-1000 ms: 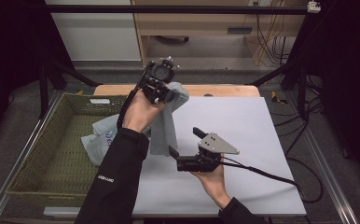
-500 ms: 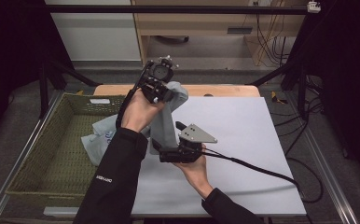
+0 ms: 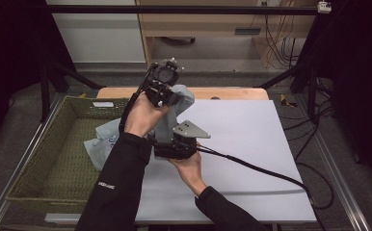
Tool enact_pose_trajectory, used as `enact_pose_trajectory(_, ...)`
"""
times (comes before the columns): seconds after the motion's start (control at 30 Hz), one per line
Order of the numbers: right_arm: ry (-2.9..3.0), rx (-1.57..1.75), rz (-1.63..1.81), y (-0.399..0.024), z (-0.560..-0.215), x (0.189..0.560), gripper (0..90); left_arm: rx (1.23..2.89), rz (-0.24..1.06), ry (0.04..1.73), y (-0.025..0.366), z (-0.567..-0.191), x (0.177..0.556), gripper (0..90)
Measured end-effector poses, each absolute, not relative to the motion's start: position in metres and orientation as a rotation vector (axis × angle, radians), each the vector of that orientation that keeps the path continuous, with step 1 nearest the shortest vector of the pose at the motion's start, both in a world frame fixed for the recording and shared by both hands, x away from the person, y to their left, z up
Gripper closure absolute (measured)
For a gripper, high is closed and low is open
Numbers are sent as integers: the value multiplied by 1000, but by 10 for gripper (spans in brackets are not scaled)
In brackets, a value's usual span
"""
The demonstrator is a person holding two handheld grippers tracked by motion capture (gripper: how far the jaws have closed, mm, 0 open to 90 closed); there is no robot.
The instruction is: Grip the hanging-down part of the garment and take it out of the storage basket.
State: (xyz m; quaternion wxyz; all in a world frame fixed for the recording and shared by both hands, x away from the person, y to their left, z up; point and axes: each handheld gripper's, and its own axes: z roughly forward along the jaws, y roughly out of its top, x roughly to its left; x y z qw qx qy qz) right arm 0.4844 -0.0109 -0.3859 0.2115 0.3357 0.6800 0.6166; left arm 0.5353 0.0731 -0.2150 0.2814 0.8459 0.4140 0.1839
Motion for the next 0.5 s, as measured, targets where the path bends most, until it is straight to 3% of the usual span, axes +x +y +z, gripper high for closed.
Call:
enact_pose_trajectory(0.13,1908,931,1719,-7,-385,485,263,2277,489,1109,72,-215,535,833)
enact_pose_trajectory(0.47,1957,912,1660,-8,-385,487,720,2285,488,1108,72,-216,535,834)
enact_pose_trajectory(0.5,1957,912,1660,-8,-385,487,720,2285,488,1108,72,-216,535,833)
